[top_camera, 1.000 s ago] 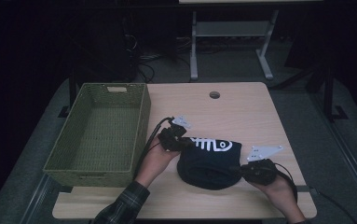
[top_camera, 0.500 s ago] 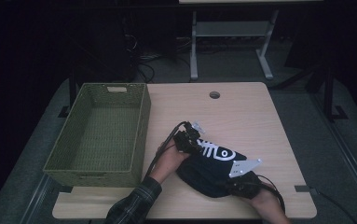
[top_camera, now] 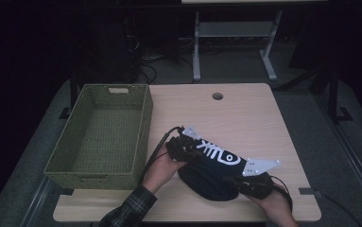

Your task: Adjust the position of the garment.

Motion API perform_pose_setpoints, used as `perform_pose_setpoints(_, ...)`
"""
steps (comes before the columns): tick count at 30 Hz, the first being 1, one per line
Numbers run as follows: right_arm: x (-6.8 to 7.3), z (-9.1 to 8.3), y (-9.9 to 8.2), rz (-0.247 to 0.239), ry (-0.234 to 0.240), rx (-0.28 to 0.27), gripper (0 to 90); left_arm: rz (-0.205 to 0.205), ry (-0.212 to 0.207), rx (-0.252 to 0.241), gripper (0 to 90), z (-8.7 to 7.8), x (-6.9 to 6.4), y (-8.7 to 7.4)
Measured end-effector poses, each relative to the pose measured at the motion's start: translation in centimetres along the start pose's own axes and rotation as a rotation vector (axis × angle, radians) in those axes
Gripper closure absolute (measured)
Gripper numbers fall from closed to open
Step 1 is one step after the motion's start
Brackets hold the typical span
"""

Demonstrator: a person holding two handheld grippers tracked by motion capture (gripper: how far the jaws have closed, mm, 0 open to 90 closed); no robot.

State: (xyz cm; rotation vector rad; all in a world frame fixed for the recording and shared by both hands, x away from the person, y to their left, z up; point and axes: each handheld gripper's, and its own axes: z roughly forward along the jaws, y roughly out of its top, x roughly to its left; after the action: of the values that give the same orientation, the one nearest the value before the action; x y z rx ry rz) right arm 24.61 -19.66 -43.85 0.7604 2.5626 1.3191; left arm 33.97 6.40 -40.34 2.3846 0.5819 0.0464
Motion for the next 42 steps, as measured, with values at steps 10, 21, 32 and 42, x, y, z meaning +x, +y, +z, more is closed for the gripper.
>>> perform_pose_setpoints(10, -0.7, -0.4, -1.4, 0.033, -0.057, 0.043, 85.7, -0.019, 0.003, 0.108, 86.3, 1.6, -0.5, -3.4)
perform_pose_setpoints(21, -1.4, -2.3, -2.7, 0.082, -0.133, 0.018, 73.8, -0.056, 0.005, 0.062, 72.1, 0.2, -0.1, -2.6)
perform_pose_setpoints(32, -3.5, -3.6, -5.0, 0.17, -0.26, 0.053, 40.8, -0.121, 0.044, 0.02, 30.5, 0.9, 2.7, -1.8)
perform_pose_setpoints(42, -5.1, -2.6, -6.3, 0.245, -0.303, 0.093, 20.9, -0.164, 0.032, 0.005, 18.5, 2.8, 3.4, -2.1)
